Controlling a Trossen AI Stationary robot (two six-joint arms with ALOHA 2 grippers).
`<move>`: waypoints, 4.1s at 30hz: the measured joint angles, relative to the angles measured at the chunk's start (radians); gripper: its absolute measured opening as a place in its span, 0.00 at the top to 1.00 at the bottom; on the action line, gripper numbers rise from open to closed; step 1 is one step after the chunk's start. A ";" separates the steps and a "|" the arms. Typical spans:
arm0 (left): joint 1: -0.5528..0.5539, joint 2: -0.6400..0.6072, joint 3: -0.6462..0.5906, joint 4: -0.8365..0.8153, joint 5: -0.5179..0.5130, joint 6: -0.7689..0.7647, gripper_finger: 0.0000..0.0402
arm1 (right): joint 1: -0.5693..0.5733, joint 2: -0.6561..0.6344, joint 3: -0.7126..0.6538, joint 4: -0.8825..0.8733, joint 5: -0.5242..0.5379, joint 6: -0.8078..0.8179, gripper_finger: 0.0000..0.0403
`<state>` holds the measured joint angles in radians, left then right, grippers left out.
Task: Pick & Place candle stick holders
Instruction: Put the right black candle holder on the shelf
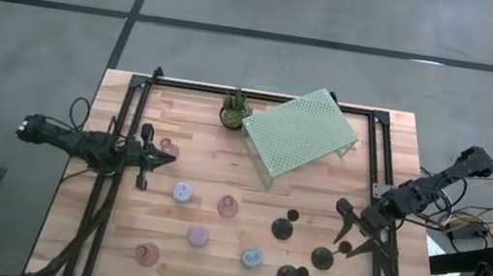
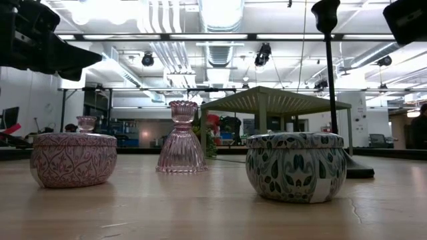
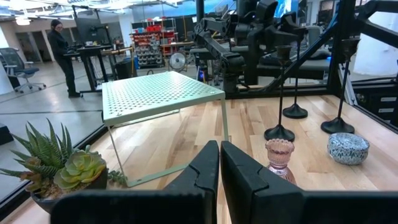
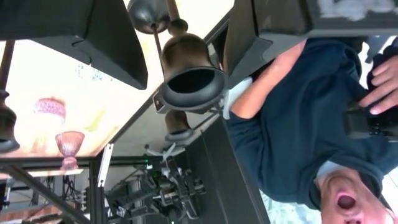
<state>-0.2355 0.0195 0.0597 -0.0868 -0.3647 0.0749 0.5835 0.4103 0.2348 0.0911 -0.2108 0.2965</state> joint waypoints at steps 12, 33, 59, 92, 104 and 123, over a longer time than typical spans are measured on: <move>0.000 0.000 0.000 0.000 0.000 0.000 0.95 | 0.000 0.078 -0.001 0.038 0.008 -0.022 0.63; 0.000 0.000 0.000 0.000 0.000 0.000 0.95 | -0.002 0.100 0.100 0.051 0.228 -0.065 0.73; 0.000 0.000 0.000 0.000 0.000 0.000 0.95 | -0.097 0.120 0.660 -0.398 1.130 -0.228 0.74; 0.000 0.000 0.000 0.000 0.000 0.000 0.95 | -1.113 0.557 0.759 -0.106 0.466 -0.245 0.74; 0.000 0.000 0.000 0.000 0.000 0.000 0.95 | -1.394 0.738 0.772 -0.025 0.257 -0.121 0.74; 0.000 0.000 0.000 0.000 0.000 0.000 0.95 | -1.442 0.781 0.772 -0.004 0.228 -0.140 0.73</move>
<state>-0.2354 0.0196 0.0593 -0.0868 -0.3647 0.0750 -0.8585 1.1912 1.0065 0.0873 0.0173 0.1562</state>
